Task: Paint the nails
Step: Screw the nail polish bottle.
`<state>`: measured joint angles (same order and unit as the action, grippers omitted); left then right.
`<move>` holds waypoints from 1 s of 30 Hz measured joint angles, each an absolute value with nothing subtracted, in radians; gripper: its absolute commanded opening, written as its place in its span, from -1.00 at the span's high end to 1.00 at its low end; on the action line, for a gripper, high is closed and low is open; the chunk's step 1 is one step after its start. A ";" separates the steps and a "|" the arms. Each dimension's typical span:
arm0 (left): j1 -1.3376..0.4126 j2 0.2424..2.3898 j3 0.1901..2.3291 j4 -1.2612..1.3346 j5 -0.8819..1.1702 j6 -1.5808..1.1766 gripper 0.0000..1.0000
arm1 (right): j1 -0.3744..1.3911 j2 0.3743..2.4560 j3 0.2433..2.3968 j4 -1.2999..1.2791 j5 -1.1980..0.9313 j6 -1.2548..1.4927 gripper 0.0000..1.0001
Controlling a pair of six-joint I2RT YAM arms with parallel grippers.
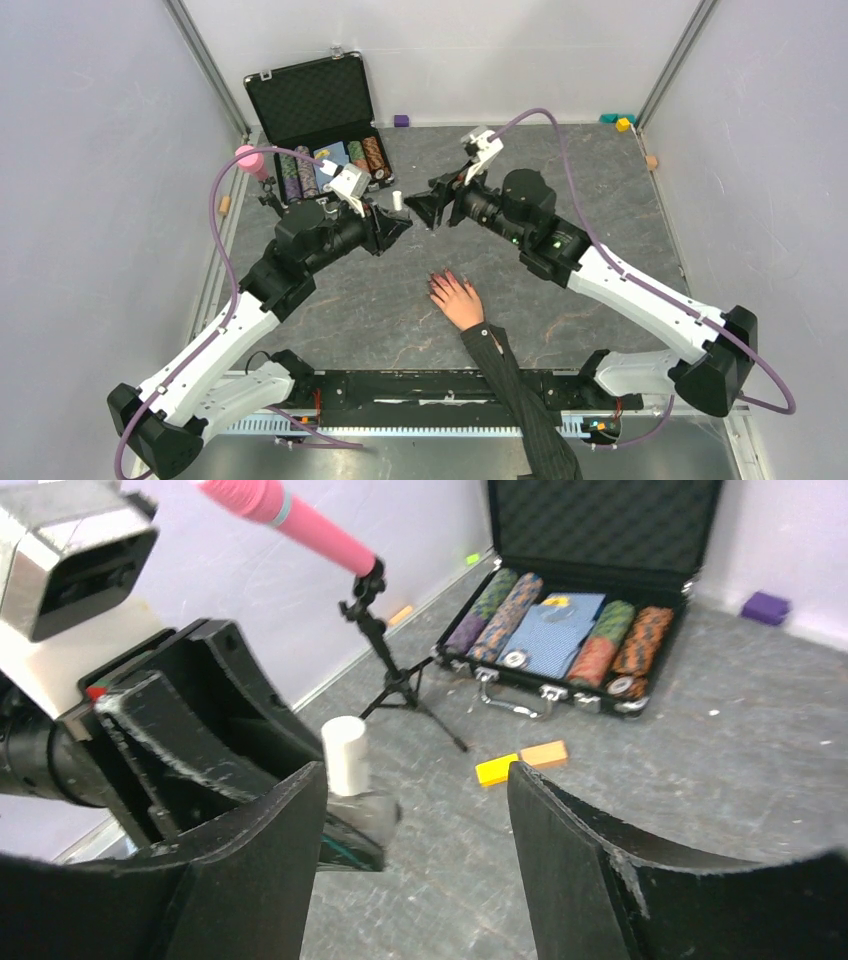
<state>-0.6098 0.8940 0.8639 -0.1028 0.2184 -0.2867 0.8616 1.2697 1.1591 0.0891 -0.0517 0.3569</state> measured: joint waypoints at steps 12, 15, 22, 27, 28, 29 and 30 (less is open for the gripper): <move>-0.609 0.895 0.873 -0.093 0.260 -0.287 0.96 | 0.628 1.092 1.013 0.243 -0.318 0.343 -0.55; -0.608 0.895 0.872 -0.052 0.338 -0.287 0.96 | 0.612 1.073 0.957 0.334 -0.422 0.360 -0.55; -0.608 0.896 0.857 0.143 0.615 -0.329 0.96 | 0.610 1.107 0.899 0.675 -0.729 0.548 -0.49; -0.608 0.919 0.856 0.238 0.749 -0.366 0.96 | 0.611 1.154 0.892 0.915 -0.843 0.704 -0.45; -0.608 0.923 0.855 0.249 0.767 -0.378 0.96 | 0.611 1.159 0.892 0.931 -0.852 0.715 -0.45; -0.608 0.926 0.854 0.255 0.778 -0.384 0.96 | 0.611 1.162 0.892 0.940 -0.859 0.725 -0.44; -0.608 0.928 0.852 0.263 0.790 -0.390 0.96 | 0.611 1.166 0.892 0.946 -0.865 0.733 -0.44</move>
